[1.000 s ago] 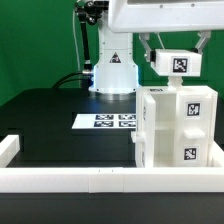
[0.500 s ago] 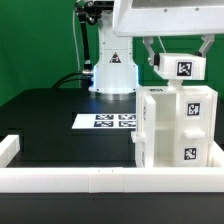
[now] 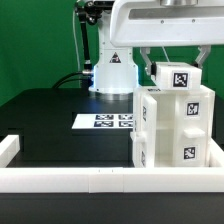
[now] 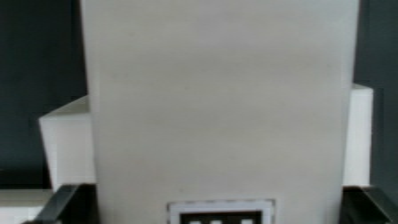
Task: Assemble cabinet
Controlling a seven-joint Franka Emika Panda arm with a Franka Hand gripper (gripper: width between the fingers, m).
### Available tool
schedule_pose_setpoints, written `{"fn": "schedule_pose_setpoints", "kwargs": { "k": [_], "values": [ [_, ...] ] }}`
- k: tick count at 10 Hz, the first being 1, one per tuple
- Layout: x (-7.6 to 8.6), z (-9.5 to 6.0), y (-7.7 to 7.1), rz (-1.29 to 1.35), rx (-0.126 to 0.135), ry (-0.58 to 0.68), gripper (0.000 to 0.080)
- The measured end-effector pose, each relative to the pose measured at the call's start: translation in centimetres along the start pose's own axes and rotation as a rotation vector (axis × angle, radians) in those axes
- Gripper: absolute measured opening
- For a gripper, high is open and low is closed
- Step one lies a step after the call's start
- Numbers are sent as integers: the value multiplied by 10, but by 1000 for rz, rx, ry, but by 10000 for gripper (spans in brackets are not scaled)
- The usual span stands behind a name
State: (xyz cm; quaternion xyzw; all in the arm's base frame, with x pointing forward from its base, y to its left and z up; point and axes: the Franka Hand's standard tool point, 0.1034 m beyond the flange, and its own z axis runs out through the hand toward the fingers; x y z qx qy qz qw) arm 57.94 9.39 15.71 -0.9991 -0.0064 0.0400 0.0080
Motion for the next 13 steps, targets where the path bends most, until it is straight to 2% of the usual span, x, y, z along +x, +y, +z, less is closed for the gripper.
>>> {"fn": "schedule_pose_setpoints", "kwargs": {
  "k": [6, 7, 13],
  "values": [
    [1, 0, 0, -1, 0, 5, 558],
    [1, 0, 0, -1, 0, 5, 635],
    [1, 1, 0, -1, 0, 3, 649]
  ]
}}
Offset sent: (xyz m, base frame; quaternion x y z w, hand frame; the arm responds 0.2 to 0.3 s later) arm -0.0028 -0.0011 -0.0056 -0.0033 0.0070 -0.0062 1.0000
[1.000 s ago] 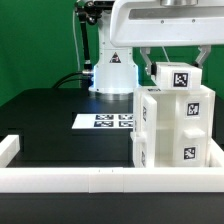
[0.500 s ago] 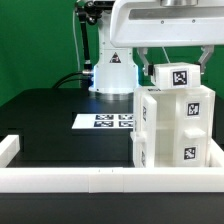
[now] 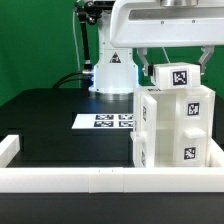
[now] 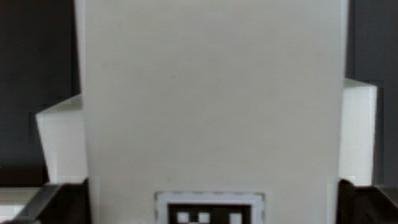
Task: Assemble cabinet
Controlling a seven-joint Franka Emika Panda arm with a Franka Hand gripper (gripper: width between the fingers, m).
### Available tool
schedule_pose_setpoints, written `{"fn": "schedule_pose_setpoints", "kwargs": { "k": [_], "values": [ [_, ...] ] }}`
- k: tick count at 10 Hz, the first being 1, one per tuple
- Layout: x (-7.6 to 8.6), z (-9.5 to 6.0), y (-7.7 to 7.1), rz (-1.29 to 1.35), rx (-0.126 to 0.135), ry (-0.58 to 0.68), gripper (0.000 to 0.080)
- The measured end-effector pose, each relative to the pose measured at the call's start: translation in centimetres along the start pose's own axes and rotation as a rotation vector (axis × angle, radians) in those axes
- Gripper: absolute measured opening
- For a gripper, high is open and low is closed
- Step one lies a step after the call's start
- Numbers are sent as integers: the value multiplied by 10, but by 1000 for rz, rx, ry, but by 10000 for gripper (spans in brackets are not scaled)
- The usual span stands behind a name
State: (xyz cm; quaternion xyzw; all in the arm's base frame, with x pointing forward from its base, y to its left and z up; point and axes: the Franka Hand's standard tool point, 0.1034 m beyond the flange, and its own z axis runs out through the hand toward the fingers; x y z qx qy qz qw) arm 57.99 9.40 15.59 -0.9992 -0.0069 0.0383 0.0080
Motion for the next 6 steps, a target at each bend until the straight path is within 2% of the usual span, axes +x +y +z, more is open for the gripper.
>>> {"fn": "schedule_pose_setpoints", "kwargs": {
  "k": [6],
  "values": [
    [9, -3, 3, -18, 3, 41, 649]
  ]
}}
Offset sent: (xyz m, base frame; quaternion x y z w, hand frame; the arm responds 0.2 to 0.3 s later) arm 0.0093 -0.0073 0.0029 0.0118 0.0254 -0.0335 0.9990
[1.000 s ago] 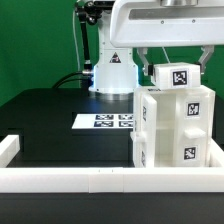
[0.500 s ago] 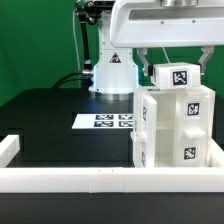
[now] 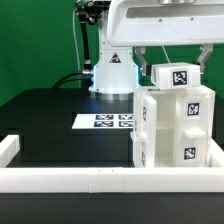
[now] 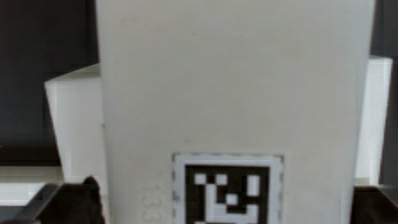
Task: Assemble cabinet
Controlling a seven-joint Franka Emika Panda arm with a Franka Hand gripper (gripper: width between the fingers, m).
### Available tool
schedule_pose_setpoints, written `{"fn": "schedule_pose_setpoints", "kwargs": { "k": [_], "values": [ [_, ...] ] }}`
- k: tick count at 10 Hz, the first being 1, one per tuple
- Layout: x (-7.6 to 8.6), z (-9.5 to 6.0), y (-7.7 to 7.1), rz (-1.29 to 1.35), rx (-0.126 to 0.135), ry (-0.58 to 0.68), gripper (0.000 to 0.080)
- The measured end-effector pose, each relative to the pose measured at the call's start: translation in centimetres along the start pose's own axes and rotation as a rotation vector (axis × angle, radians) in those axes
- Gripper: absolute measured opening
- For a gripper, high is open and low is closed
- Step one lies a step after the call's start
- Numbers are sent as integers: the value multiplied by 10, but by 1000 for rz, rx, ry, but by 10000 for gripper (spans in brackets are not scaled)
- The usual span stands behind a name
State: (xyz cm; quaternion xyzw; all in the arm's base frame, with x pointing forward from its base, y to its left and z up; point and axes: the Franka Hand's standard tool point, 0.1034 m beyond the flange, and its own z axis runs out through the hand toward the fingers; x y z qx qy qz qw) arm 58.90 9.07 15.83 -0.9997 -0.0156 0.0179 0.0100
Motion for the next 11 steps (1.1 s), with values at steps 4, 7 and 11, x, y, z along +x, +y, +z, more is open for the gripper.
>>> {"fn": "schedule_pose_setpoints", "kwargs": {
  "k": [4, 7, 11],
  "values": [
    [0, 0, 0, 0, 0, 0, 637],
    [0, 0, 0, 0, 0, 0, 554],
    [0, 0, 0, 3, 0, 0, 555]
  ]
}}
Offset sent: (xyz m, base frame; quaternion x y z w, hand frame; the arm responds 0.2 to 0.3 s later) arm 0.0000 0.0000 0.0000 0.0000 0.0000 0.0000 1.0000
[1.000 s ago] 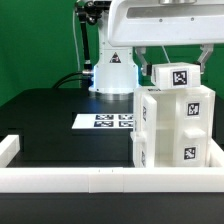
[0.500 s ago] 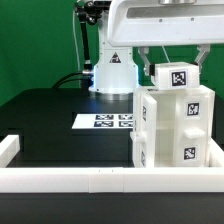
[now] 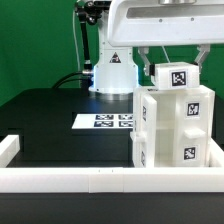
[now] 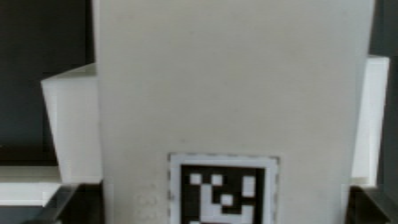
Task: Assemble cabinet
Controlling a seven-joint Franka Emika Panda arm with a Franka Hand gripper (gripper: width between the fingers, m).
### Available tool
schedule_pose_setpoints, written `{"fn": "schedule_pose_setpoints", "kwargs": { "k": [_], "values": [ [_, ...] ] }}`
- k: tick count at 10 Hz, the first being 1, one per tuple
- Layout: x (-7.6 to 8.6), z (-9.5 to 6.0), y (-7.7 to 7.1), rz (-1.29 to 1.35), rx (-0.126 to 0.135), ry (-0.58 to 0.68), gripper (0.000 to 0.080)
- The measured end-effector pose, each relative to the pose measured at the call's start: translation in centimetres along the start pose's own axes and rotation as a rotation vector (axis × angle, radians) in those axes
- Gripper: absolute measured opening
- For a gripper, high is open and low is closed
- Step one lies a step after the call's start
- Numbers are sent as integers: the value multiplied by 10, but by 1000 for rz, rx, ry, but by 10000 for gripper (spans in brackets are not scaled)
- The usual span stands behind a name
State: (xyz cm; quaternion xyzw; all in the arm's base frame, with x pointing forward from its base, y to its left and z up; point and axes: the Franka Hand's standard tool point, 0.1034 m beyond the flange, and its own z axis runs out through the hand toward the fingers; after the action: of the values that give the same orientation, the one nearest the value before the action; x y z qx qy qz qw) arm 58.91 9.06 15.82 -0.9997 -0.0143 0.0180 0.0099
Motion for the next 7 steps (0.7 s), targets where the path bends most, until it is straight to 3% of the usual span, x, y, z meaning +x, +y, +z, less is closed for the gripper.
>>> {"fn": "schedule_pose_setpoints", "kwargs": {
  "k": [2, 4, 6, 7],
  "values": [
    [0, 0, 0, 124, 2, -1, 555],
    [1, 1, -3, 460, 16, 4, 555],
    [4, 1, -3, 703, 51, 30, 556],
    [4, 1, -3, 748, 51, 29, 557]
  ]
}}
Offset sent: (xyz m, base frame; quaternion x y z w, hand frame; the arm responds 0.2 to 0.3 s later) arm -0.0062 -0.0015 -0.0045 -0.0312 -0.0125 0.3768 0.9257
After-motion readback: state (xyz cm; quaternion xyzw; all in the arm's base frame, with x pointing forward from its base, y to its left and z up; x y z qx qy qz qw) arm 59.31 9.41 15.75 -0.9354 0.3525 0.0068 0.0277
